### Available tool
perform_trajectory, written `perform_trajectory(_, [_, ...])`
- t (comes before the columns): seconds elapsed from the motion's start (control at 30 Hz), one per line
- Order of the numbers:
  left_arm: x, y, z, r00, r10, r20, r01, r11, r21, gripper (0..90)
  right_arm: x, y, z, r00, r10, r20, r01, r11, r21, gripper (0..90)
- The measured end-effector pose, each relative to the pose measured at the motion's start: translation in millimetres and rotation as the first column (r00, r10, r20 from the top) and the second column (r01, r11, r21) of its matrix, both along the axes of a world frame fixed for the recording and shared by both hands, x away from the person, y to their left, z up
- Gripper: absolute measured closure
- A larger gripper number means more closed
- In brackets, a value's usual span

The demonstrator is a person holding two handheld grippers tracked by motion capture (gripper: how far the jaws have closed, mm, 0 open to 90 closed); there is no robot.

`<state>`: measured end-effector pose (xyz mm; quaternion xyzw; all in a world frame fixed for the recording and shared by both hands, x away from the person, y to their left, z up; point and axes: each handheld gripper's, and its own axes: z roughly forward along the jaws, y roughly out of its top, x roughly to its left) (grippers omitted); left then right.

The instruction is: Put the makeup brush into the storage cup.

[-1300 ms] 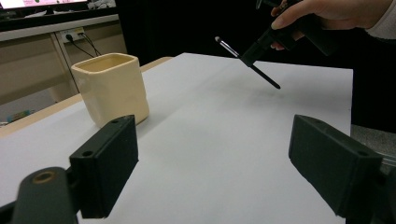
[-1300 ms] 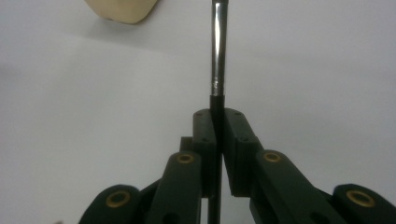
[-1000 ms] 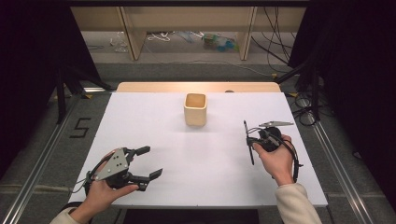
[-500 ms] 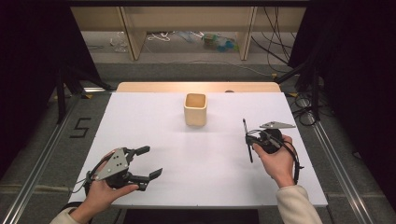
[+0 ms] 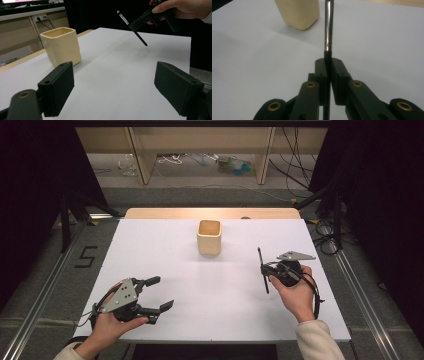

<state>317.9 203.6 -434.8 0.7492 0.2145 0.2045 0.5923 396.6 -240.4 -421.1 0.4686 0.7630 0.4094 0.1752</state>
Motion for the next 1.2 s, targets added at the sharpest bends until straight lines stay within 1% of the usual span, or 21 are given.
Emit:
perform_trajectory(0.03, [-0.2,-0.1,-0.1,1.0,0.003,-0.003,-0.003,1.0,-0.003,16.1,0.0,0.0,0.0,1.0,0.0,0.0,0.0,1.0,0.0,84.5])
perform_trajectory(0.07, [-0.1,0.0,0.0,1.0,0.003,-0.002,-0.003,1.0,-0.003,16.1,-0.4,0.5,-0.6,1.0,0.002,0.004,-0.002,0.9999,0.013,84.5])
perform_trajectory(0.23, [0.3,0.1,0.2,1.0,-0.004,0.003,0.004,1.0,0.0,16.1,-1.2,0.5,-0.4,0.9998,0.011,0.016,-0.012,0.9998,0.017,84.5])
perform_trajectory(0.27, [-0.1,0.0,0.0,1.0,0.001,-0.003,-0.001,1.0,-0.005,16.1,-1.4,0.1,-0.4,0.9996,0.019,0.021,-0.02,0.9996,0.018,84.5])
perform_trajectory(0.3, [0.1,0.2,0.1,1.0,0.002,-0.001,-0.002,1.0,-0.003,16.1,-2.2,-0.3,-0.1,0.9994,0.026,0.024,-0.026,0.9997,0.003,84.6])
perform_trajectory(0.37, [0.1,0.2,0.1,1.0,0.002,-0.003,-0.002,1.0,-0.004,16.1,-2.2,-0.2,-0.5,0.9991,0.031,0.028,-0.031,0.9995,0.008,84.6])
perform_trajectory(0.43, [0.1,0.1,0.0,1.0,0.003,-0.003,-0.003,1.0,-0.005,16.1,-3.2,-0.3,-0.9,0.9994,0.028,0.02,-0.028,0.9996,0.005,84.6])
perform_trajectory(0.47, [0.1,0.0,0.0,1.0,0.003,-0.003,-0.004,1.0,-0.005,16.1,-2.2,0.0,-3.2,0.9982,0.045,0.04,-0.045,0.9989,0.015,84.6])
perform_trajectory(0.53, [0.1,0.2,0.1,1.0,0.002,-0.002,-0.002,1.0,-0.004,16.1,-3.8,0.8,-3.0,0.9987,0.042,0.029,-0.042,0.999,0.015,84.6])
perform_trajectory(0.57, [0.2,0.3,0.2,1.0,0.001,0.0,-0.001,1.0,-0.003,16.1,-4.6,0.4,-2.0,0.9988,0.044,0.022,-0.044,0.999,0.005,84.5])
perform_trajectory(0.6, [0.3,0.4,0.2,1.0,0.002,-0.001,-0.002,1.0,-0.003,16.1,-3.9,1.3,-3.7,0.9975,0.051,0.048,-0.053,0.9984,0.022,84.6])
perform_trajectory(0.7, [0.3,0.3,0.0,1.0,0.003,-0.002,-0.003,1.0,-0.004,16.1,-5.0,1.0,-3.1,0.9975,0.054,0.046,-0.055,0.9983,0.019,84.5])
perform_trajectory(0.77, [0.3,0.3,0.0,1.0,0.003,-0.002,-0.003,1.0,-0.004,16.1,-5.5,1.2,-3.7,0.9976,0.056,0.042,-0.057,0.9977,0.036,84.5])
perform_trajectory(0.8, [0.4,0.3,0.0,1.0,0.003,-0.002,-0.003,1.0,-0.005,16.1,-4.8,0.5,-4.2,0.996,0.067,0.06,-0.069,0.997,0.035,84.5])
perform_trajectory(0.83, [0.4,0.3,0.0,1.0,0.003,-0.002,-0.003,1.0,-0.005,16.1,-4.9,0.4,-4.1,0.9959,0.064,0.063,-0.067,0.9972,0.034,84.5])
perform_trajectory(0.97, [0.3,0.4,0.1,1.0,0.002,0.0,-0.002,1.0,-0.003,16.1,-6.2,-0.2,-2.9,0.9957,0.066,0.066,-0.068,0.997,0.036,84.5])
perform_trajectory(1.0, [0.3,0.4,0.1,1.0,0.002,-0.001,-0.002,1.0,-0.003,16.1,-6.7,0.1,-2.6,0.9948,0.078,0.067,-0.081,0.9953,0.053,84.5])
perform_trajectory(1.03, [0.4,0.4,0.1,1.0,0.002,-0.001,-0.002,1.0,-0.003,16.1,-6.7,0.1,-2.6,0.9948,0.078,0.067,-0.081,0.9953,0.053,84.5])
perform_trajectory(1.07, [0.5,0.4,0.1,1.0,0.003,0.0,-0.003,1.0,-0.004,16.1,-6.5,-0.5,-2.7,0.993,0.075,0.091,-0.079,0.996,0.041,84.5])
perform_trajectory(1.13, [0.6,0.5,0.1,1.0,0.003,0.0,-0.003,1.0,-0.004,16.1,-6.4,-0.6,-2.7,0.9928,0.077,0.092,-0.081,0.9959,0.04,84.6])
perform_trajectory(1.2, [0.6,0.5,0.2,1.0,0.003,0.0,-0.003,1.0,-0.004,16.1,-7.7,0.4,-2.0,0.9943,0.074,0.077,-0.078,0.9952,0.059,84.5])
